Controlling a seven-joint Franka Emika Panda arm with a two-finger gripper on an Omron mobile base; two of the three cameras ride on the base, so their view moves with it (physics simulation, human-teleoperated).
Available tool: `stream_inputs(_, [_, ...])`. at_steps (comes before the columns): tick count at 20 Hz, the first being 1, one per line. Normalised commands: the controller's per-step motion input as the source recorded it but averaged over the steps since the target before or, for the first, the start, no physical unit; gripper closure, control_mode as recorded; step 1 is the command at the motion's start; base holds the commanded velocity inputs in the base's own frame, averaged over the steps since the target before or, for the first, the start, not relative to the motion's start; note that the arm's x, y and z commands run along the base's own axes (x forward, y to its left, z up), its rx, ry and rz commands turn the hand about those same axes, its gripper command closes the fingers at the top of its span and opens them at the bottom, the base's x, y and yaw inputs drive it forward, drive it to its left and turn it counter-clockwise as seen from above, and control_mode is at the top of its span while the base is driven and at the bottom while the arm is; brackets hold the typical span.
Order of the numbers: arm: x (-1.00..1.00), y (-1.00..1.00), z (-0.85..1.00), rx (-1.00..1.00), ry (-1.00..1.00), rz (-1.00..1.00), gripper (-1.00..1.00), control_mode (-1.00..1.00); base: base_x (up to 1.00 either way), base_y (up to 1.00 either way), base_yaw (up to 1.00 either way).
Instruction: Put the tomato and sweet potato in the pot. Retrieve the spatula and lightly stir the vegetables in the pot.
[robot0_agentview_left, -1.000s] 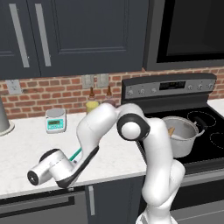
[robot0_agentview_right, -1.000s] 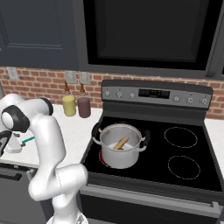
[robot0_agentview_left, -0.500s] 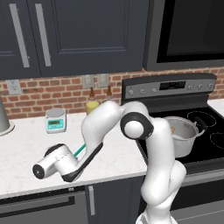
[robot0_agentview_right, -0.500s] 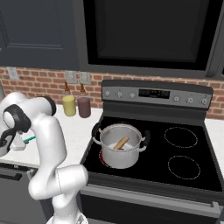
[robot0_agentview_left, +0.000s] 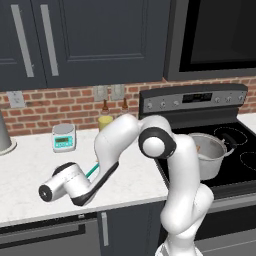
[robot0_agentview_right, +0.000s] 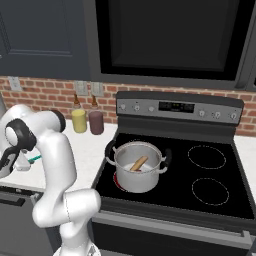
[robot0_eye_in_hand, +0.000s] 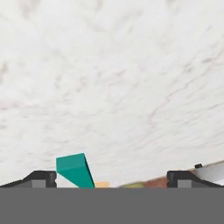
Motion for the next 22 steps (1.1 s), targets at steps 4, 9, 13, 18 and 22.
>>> stream_inputs(4, [0.00,-0.11,-0.39,0.01,0.07,0.00,-1.00,-1.00,0.00,0.00,0.00])
stream_inputs(9, [0.00,-0.05,-0.52,0.01,0.16,-0.03,1.00,-1.00,0.00,0.00,0.00])
stream_inputs(13, [0.00,-0.02,-0.65,0.00,0.15,-0.04,1.00,-1.00,0.00,0.00,0.00])
stream_inputs(18, [-0.03,-0.21,-0.70,0.01,0.07,-0.03,1.00,-1.00,0.00,0.00,0.00])
stream_inputs(22, [-0.19,-0.32,-0.62,0.04,0.00,-0.02,1.00,-1.00,0.00,0.00,0.00])
